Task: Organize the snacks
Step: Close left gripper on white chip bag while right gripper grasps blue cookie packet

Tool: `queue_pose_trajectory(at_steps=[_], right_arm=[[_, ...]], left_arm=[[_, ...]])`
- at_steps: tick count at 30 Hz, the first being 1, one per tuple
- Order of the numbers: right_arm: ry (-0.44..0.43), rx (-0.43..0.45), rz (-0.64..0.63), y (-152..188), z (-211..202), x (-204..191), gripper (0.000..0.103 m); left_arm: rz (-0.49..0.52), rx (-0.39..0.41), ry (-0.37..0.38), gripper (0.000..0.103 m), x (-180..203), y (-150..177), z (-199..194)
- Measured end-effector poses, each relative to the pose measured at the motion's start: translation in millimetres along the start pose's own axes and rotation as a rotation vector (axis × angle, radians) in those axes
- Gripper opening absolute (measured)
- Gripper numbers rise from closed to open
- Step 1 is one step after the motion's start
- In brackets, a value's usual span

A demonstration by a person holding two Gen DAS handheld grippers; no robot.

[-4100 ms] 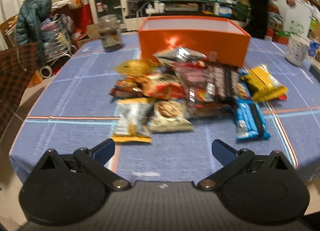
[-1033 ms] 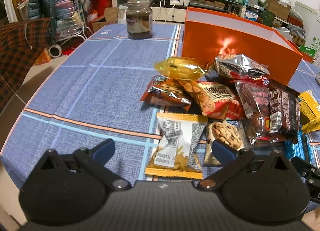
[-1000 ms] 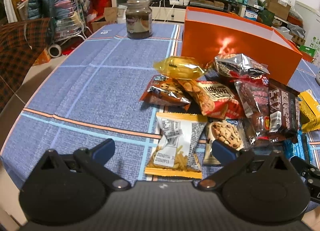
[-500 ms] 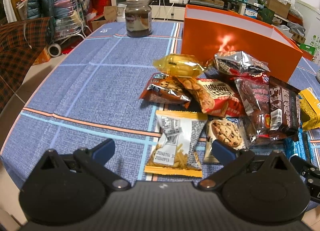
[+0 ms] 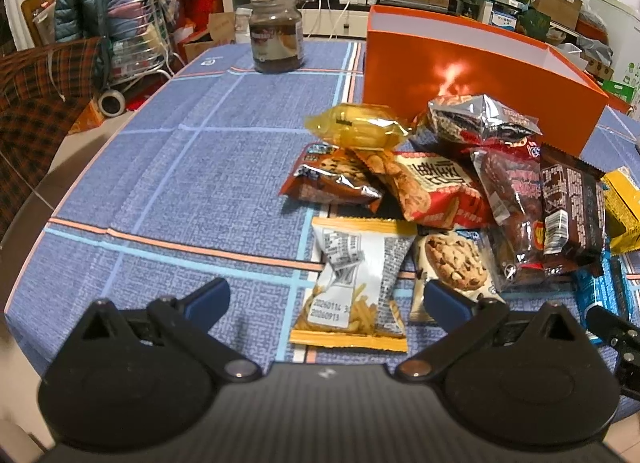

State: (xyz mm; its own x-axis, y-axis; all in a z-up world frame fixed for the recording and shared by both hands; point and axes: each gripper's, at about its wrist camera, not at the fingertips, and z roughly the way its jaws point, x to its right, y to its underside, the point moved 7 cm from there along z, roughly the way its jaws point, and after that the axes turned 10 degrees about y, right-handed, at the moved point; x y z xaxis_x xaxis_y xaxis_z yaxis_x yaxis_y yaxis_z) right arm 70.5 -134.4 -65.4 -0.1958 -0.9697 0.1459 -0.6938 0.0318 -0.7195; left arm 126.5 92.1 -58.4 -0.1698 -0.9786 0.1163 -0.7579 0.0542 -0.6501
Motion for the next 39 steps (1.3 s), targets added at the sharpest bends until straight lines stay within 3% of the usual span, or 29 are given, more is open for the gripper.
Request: queue_pose_trajectory(at_steps=[8,35,39], right_arm=[[0.0,-0.003,-0.005,1,0,-1,0.092],[0.002,-0.006,-0.005,1,1,-1,0.092],[0.007,0.001,0.007,0,1,1,0.092]], left_arm=[[0.009,-0.004,-0.041,0.102,-3,1,0],[0.024,-0.012,-0.072,0.102,-6,1,0],[-0.058,0.03,-0.078,0.102,-27,-8,-9]])
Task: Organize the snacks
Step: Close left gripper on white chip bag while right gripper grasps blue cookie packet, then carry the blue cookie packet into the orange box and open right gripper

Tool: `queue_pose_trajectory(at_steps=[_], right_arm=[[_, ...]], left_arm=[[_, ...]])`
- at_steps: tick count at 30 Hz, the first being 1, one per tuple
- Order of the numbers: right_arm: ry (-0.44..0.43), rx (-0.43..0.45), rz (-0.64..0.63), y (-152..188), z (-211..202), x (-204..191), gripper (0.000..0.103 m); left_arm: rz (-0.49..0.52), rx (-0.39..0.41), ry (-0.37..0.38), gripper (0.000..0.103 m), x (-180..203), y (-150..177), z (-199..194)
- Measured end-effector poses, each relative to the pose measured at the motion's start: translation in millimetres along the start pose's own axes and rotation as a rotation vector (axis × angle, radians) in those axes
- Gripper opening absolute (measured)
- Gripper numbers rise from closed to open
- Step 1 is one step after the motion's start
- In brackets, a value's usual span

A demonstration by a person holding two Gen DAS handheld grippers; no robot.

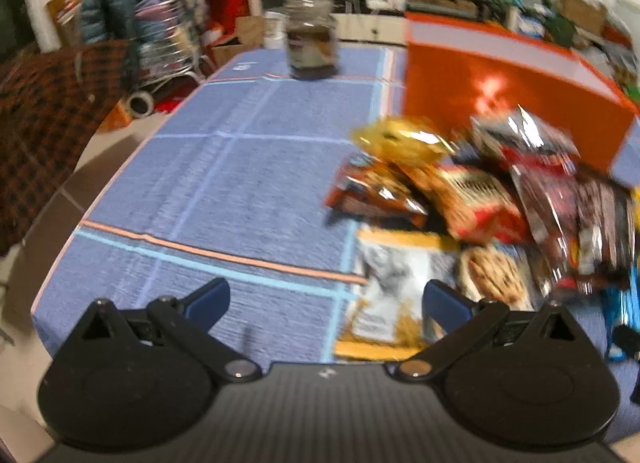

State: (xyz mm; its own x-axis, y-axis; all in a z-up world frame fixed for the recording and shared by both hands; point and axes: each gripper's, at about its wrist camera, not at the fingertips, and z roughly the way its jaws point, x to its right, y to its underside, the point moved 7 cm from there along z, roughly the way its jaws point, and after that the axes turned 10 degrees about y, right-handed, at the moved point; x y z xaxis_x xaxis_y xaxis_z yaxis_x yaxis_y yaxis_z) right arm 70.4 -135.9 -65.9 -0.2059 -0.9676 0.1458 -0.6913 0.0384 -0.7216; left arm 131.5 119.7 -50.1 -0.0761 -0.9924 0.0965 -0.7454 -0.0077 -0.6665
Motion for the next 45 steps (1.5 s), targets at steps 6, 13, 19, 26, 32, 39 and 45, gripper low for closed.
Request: queue_pose_trajectory(at_steps=[6,13,19,26,32,39,45], right_arm=[[-0.021,0.015,0.01,2,-2,-1,0.09],[-0.038,0.027,0.048,4,0,2,0.089],[-0.06,0.008,0.05,7,8,1,0.082],[-0.038,-0.004,0.017,8,21,-6,0.077],[-0.037,0.003,-0.001,8,23,-6,0.074],[-0.05,0.016,-0.008,7,17,-7,0.04],[-0.097,-0.005,0.024,5,14,-4,0.038]], left_arm=[[-0.039,0.036,0.031,0.102,-10,-2,-4],[-0.007,0.009,0.082,0.102,10,3,13],[-0.027,0.0,0.082,0.102,11,7,19],[-0.061,-0.016,0.11,0.101,8,8,25],[-0.032,-0.038,0.118,0.089,14,11,31],[-0.013,-0.027,0.135,0.062,23,10,32],[-0.023,-0.031,0.157,0.036,27,7,28]])
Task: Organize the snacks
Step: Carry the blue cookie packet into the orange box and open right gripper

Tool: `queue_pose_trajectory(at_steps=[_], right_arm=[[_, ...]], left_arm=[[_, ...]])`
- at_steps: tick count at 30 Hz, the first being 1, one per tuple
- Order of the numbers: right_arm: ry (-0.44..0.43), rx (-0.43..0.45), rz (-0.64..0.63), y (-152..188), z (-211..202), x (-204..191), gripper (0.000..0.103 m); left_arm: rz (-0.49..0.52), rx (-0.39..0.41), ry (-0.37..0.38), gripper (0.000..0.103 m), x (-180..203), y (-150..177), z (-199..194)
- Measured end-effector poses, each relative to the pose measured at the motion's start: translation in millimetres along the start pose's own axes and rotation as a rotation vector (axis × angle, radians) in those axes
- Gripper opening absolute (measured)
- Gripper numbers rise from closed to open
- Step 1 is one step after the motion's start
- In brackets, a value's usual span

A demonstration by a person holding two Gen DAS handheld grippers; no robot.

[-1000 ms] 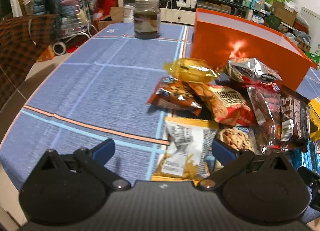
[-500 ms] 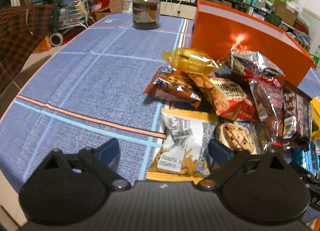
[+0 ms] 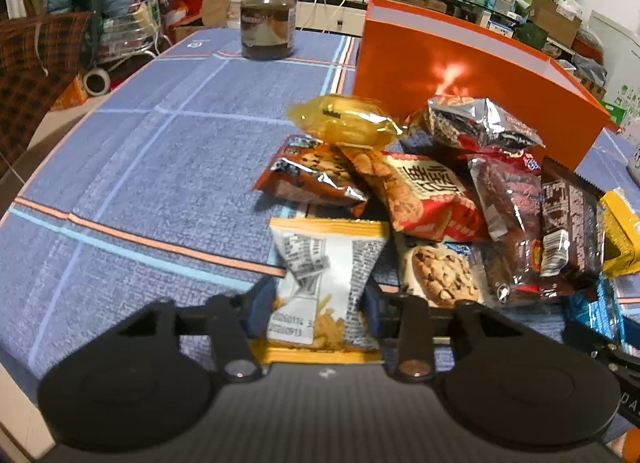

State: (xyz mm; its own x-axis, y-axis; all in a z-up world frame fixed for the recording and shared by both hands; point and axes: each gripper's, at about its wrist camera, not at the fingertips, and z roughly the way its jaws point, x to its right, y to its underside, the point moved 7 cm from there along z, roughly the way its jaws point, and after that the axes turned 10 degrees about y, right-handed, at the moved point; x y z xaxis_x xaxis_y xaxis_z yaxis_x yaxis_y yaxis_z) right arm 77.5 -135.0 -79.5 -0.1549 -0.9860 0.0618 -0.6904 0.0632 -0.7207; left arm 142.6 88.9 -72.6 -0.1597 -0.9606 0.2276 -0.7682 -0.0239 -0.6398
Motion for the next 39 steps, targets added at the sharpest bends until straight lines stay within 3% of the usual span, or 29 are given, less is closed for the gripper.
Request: queue_pose_trajectory(at_steps=[8,17,19,23,27,31,34,37,38,39], right_arm=[[-0.034,0.055,-0.023,-7,-28,-4,0.038],[-0.084,0.067,-0.021,-10,-56,4,0.038],[-0.07,0.11,-0.023,-32,-58,6,0.038],[-0.015,0.206,-0.002,-105,-44,17,0.038],[-0.004,0.211,0.011,-183,-4,18,0.038],[0.035,0.175,0.032,-237,40,16,0.038],[0.068,0.135,0.039,-260,73,15,0.038],[0.041,0.079,0.07,-265,99,16,0.042],[0.038,0.08,0.085,-266,102,19,0.046],[0.042,0.082,0.096,-267,104,22,0.06]], left_arm=[[0.005,0.049,-0.006,0.035,-3,-11,-17],[0.014,0.089,0.071,0.035,6,-19,-40],[0.015,0.094,0.081,0.035,6,-21,-43],[0.013,0.097,0.091,0.035,6,-20,-46],[0.002,0.097,0.103,0.035,4,-21,-48],[-0.004,0.1,0.108,0.035,2,-23,-49],[-0.002,0.103,0.116,0.035,2,-24,-49],[-0.003,0.114,0.125,0.035,3,-28,-49],[-0.001,0.117,0.125,0.035,4,-29,-49],[0.0,0.117,0.125,0.035,4,-30,-48]])
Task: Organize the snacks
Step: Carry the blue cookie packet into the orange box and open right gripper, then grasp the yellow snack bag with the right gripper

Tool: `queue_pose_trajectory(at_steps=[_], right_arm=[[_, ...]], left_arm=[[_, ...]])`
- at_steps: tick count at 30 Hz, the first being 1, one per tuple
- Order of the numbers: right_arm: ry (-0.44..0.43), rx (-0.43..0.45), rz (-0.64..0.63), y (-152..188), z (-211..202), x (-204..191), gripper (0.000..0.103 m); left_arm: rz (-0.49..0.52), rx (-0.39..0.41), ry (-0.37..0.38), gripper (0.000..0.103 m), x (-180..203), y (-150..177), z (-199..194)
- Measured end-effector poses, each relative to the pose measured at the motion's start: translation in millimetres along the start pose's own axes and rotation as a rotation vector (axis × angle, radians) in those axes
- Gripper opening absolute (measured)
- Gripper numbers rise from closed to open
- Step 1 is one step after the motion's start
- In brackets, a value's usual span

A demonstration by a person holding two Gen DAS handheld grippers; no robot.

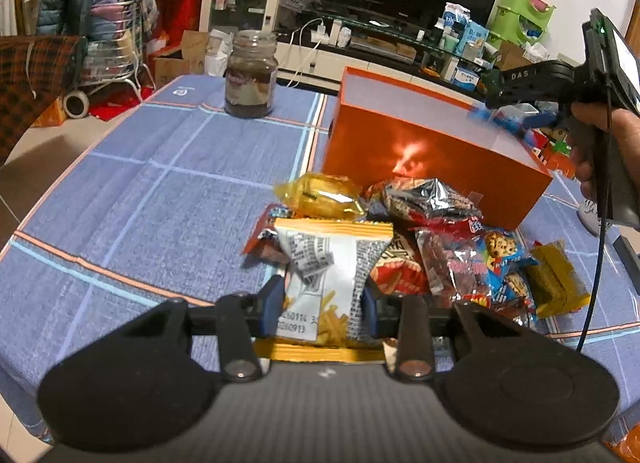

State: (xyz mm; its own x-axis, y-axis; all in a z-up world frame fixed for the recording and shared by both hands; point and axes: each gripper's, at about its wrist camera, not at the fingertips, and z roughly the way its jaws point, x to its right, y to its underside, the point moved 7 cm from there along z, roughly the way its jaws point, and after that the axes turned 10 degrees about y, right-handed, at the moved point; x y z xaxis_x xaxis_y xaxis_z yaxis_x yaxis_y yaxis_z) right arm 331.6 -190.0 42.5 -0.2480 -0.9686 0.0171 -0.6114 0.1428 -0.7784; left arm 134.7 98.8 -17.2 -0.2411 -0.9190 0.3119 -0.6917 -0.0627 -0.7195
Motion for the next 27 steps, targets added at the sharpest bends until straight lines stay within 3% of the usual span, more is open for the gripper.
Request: queue_pose_trajectory(at_steps=[1,3,7,8,10,14,17,20,22,23,24,25,26,27], right_arm=[[0.0,0.014,0.021,-1,-2,6,0.065],[-0.006,0.048,0.044,0,-12,17,0.064],[0.045,0.108,-0.023,20,-45,34,0.065],[0.06,0.134,-0.02,31,-58,45,0.067],[0.067,0.186,0.016,56,-85,69,0.082],[0.049,0.161,-0.004,118,-108,97,0.082],[0.017,0.101,-0.065,152,-119,93,0.079],[-0.075,0.108,-0.077,164,-140,76,0.077],[-0.119,0.108,-0.187,176,-146,49,0.076],[-0.133,0.1,-0.235,183,-146,37,0.074],[-0.144,0.095,-0.267,191,-146,30,0.065],[-0.128,0.109,-0.286,190,-145,30,0.058],[-0.087,0.136,-0.287,184,-144,36,0.059],[-0.037,0.168,-0.271,177,-142,46,0.069]], left_arm=[[0.001,-0.002,0.0,0.035,1,0,1],[0.003,-0.007,0.0,0.035,3,1,3],[0.012,-0.009,0.007,0.035,8,0,5],[0.012,-0.007,0.01,0.035,9,0,4],[0.019,-0.002,0.018,0.035,12,0,0],[0.027,0.005,0.032,0.035,17,-1,-4],[0.035,0.018,0.024,0.035,21,-5,-7],[0.049,0.036,0.016,0.035,28,-13,-6],[0.06,0.042,0.008,0.035,32,-18,-5],[0.064,0.044,0.006,0.035,35,-20,-4],[0.07,0.045,0.006,0.035,37,-20,-4],[0.076,0.042,0.007,0.035,40,-21,-3],[0.084,0.04,0.01,0.035,42,-21,-2],[0.089,0.041,0.012,0.035,44,-23,0]])
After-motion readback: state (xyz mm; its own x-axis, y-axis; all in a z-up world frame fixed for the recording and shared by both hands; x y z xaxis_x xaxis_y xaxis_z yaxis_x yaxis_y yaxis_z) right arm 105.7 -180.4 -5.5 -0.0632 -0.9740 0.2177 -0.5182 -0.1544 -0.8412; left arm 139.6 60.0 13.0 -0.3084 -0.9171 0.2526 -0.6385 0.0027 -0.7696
